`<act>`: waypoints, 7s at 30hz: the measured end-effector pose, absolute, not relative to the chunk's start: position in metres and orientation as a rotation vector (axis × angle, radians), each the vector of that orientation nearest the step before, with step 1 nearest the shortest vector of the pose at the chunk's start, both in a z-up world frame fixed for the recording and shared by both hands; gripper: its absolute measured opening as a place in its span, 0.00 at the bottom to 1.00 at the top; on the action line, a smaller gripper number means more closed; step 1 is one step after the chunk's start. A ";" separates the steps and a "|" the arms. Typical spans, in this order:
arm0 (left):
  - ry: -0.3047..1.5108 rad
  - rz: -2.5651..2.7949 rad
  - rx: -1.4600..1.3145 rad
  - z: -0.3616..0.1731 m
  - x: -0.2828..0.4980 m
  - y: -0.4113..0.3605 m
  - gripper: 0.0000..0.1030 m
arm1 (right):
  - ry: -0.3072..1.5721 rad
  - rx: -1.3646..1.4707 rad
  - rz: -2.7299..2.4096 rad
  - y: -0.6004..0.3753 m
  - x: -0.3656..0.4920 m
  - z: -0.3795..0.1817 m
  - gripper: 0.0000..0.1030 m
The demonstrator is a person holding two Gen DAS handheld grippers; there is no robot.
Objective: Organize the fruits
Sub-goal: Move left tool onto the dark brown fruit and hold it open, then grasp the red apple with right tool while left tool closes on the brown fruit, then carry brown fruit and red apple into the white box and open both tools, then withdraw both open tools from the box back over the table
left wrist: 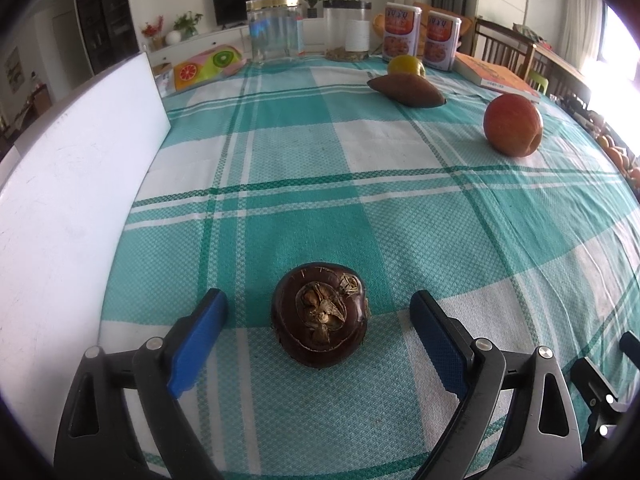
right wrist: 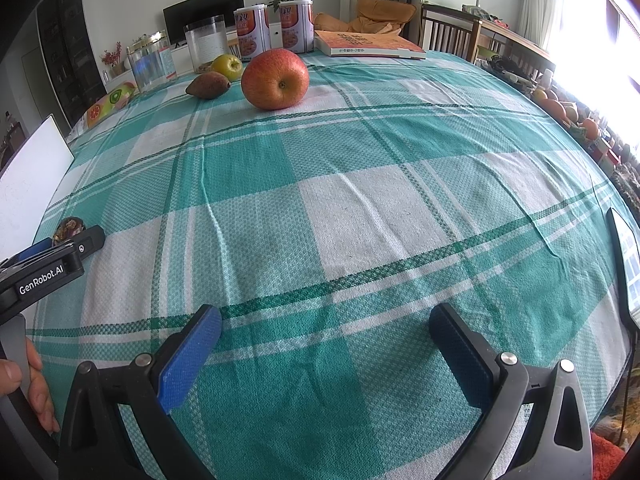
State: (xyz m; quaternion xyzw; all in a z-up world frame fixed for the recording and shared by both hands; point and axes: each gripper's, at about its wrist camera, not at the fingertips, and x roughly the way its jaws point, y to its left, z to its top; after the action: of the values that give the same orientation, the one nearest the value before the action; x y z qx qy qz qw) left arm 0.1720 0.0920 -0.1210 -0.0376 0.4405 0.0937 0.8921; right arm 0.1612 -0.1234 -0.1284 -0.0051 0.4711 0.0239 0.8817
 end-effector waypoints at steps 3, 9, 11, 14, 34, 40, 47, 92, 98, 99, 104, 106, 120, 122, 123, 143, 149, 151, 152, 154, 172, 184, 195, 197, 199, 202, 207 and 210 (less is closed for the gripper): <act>0.914 0.195 -0.078 -0.121 0.172 0.092 0.91 | 0.981 -0.011 0.049 -0.124 0.161 -0.129 1.00; 0.914 0.195 -0.078 -0.121 0.172 0.092 0.91 | 0.981 -0.011 0.050 -0.123 0.161 -0.128 1.00; 0.914 0.195 -0.078 -0.121 0.172 0.092 0.91 | 0.981 -0.012 0.049 -0.123 0.161 -0.128 1.00; 0.914 0.195 -0.078 -0.121 0.172 0.092 0.91 | 0.981 -0.012 0.050 -0.123 0.161 -0.128 1.00; 0.913 0.195 -0.078 -0.121 0.172 0.092 0.91 | 0.981 -0.014 0.049 -0.123 0.161 -0.128 1.00; 0.913 0.195 -0.078 -0.121 0.172 0.092 0.91 | 0.928 0.216 0.152 -0.154 0.158 -0.112 1.00; 0.912 0.200 -0.077 -0.121 0.172 0.091 0.91 | 0.917 0.266 0.226 -0.160 0.239 -0.090 1.00; 0.911 0.202 -0.078 -0.121 0.172 0.091 0.91 | 0.920 0.265 0.354 -0.168 0.190 -0.110 0.70; 0.922 0.158 -0.097 -0.119 0.164 0.093 0.91 | 0.836 0.460 0.390 -0.200 0.187 -0.101 0.83; 0.922 0.154 -0.108 -0.118 0.157 0.094 0.91 | 0.815 0.487 0.370 -0.208 0.186 -0.098 0.84; 0.915 0.098 -0.179 -0.116 0.128 0.100 0.91 | 0.751 0.537 0.315 -0.227 0.184 -0.090 0.86; 0.929 0.081 -0.163 -0.115 0.130 0.100 0.91 | 0.747 0.509 0.328 -0.221 0.185 -0.087 0.86; 0.907 0.135 -0.039 -0.113 0.161 0.088 0.43 | 0.856 0.220 0.323 -0.171 0.206 -0.109 0.66; 0.914 0.114 -0.062 -0.111 0.154 0.088 0.43 | 0.856 0.231 0.323 -0.173 0.206 -0.110 0.65; 0.920 0.095 -0.090 -0.109 0.148 0.089 0.43 | 0.858 0.235 0.325 -0.173 0.205 -0.110 0.65; 0.708 -0.018 -0.432 0.039 -0.024 0.177 0.43 | 0.838 0.326 0.806 -0.044 0.143 -0.042 0.01; 0.712 0.105 -0.530 0.004 -0.030 0.224 0.43 | 0.995 0.278 0.883 -0.013 0.135 -0.073 0.59; 0.718 0.139 -0.539 -0.006 -0.028 0.235 0.43 | 1.006 0.194 1.004 0.007 0.105 -0.076 0.88; 0.717 0.149 -0.557 -0.011 -0.028 0.240 0.43 | 1.020 0.151 1.087 0.023 0.089 -0.079 0.88; 0.717 0.164 -0.580 -0.020 -0.022 0.248 0.43 | 1.031 0.022 1.222 0.058 0.056 -0.089 0.87; 0.870 0.309 -0.471 -0.028 -0.059 0.290 0.43 | 1.027 0.103 1.157 0.061 0.051 -0.064 0.61; 0.925 0.508 -0.527 -0.060 -0.069 0.341 0.44 | 0.900 -0.409 1.225 0.240 0.010 -0.023 0.61; 0.848 0.571 -0.416 -0.032 -0.067 0.317 0.88 | 0.765 -0.215 1.062 0.181 0.057 0.019 1.00; 0.815 0.551 -0.394 -0.019 -0.061 0.304 0.88 | 0.704 -0.176 0.991 0.143 0.071 0.026 1.00; 0.772 0.510 -0.365 -0.004 -0.055 0.285 0.88 | 0.675 -0.172 0.892 0.103 0.090 0.019 1.00; 0.719 0.412 -0.316 0.015 -0.038 0.246 0.88 | 0.712 -0.237 0.705 0.047 0.120 -0.017 1.00; 0.741 0.181 -0.267 0.023 0.006 0.169 0.90 | 0.785 -0.215 0.435 -0.056 0.159 -0.072 1.00; 0.842 0.015 -0.289 0.005 0.040 0.119 0.90 | 0.802 -0.106 0.350 -0.105 0.161 -0.091 1.00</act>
State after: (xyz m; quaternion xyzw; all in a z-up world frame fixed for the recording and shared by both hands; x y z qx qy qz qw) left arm 0.0396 0.1194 0.0052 -0.1397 0.4071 0.0075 0.9026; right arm 0.1611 -0.1052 -0.0910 -0.0515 0.3881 0.1695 0.9044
